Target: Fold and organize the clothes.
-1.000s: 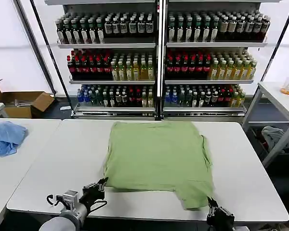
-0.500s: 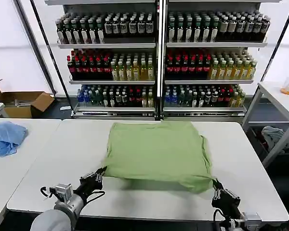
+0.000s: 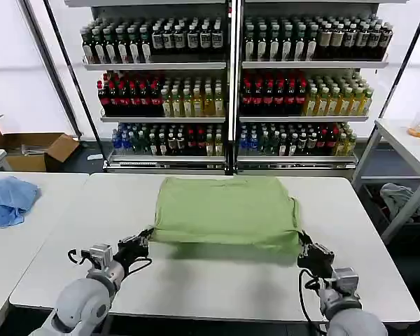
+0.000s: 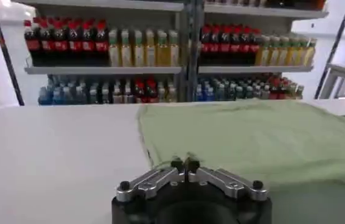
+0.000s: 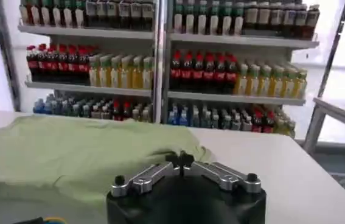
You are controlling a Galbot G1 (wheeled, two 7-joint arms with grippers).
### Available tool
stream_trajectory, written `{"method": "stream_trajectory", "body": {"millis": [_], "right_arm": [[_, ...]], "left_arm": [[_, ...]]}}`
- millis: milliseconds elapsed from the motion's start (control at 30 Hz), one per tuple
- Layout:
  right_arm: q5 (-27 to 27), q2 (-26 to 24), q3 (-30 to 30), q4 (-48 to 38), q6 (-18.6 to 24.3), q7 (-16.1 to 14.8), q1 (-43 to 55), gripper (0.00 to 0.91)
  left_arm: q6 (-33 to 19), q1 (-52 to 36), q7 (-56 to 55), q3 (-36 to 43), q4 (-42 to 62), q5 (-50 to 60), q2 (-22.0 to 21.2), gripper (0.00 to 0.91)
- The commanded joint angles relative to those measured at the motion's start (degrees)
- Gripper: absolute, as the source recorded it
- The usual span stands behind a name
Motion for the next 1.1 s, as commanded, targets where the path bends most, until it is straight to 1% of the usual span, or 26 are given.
{"method": "stream_trajectory", "body": {"millis": [33, 67, 233, 333, 433, 500, 533, 567, 600, 633, 667, 767, 900, 1100], "right_arm": [[-0.6, -1.0, -4.6, -9.1, -0.5, 0.0, 10.0, 0.000], [-0.8, -0.9, -4.9, -9.8, -0.5, -0.1, 10.4, 0.000], [-2.8, 0.0, -6.9, -13.8, 0.0, -0.5, 13.5, 0.000], [-3.9, 0.7, -7.8, -15.2, 0.4, -0.7, 14.7, 0.000], [-5.1, 1.6, -8.7, -16.9, 1.0, -0.8, 15.8, 0.000], [-5.6, 2.1, -9.0, -17.6, 1.2, -0.8, 16.1, 0.000], [-5.8, 2.4, -9.2, -17.8, 1.3, -0.8, 16.2, 0.000], [-6.0, 2.6, -9.4, -18.0, 1.3, -0.8, 16.3, 0.000], [-6.1, 2.8, -9.5, -18.1, 1.3, -0.8, 16.2, 0.373], [-6.4, 3.0, -9.6, -18.1, 1.1, -0.9, 16.2, 0.736], [-6.7, 3.2, -9.7, -18.2, 0.9, -0.8, 16.1, 0.907], [-7.4, 3.6, -9.9, -18.0, -0.2, -1.2, 15.5, 0.907], [-7.7, 3.7, -9.7, -17.4, 0.0, -1.8, 14.1, 0.907], [-6.9, 3.0, -6.5, -12.9, 0.5, -1.8, 8.6, 0.907]], "left_arm": [[-0.1, -10.3, -0.3, 5.3, 10.9, 2.3, -1.7, 0.020], [-0.1, -10.6, -0.3, 5.6, 11.4, 2.9, -2.0, 0.030], [-0.3, -13.0, -0.4, 7.4, 15.0, 5.6, -3.5, 0.020], [-0.3, -13.4, -0.5, 7.7, 15.8, 6.3, -4.1, 0.030], [-0.3, -13.5, -0.8, 7.8, 16.2, 6.5, -4.5, 0.020], [-0.4, -13.6, -1.0, 7.7, 16.6, 6.5, -4.8, 0.040], [-0.5, -13.8, -1.1, 7.7, 16.8, 6.5, -5.0, 0.111], [-0.6, -13.8, -1.2, 7.6, 17.1, 6.5, -5.3, 0.222], [-0.6, -13.8, -1.2, 7.6, 17.1, 6.5, -5.3, 0.494], [-0.6, -13.8, -1.2, 7.6, 17.0, 6.4, -5.4, 0.685], [-0.7, -13.6, -1.2, 7.5, 16.7, 6.3, -5.7, 0.907], [-0.8, -13.0, -1.3, 7.2, 16.1, 6.1, -6.0, 0.907], [-1.2, -11.9, -1.3, 6.5, 15.6, 6.1, -6.3, 0.907], [-1.2, -8.6, -1.8, 4.9, 13.9, 6.0, -6.1, 0.907]]}}
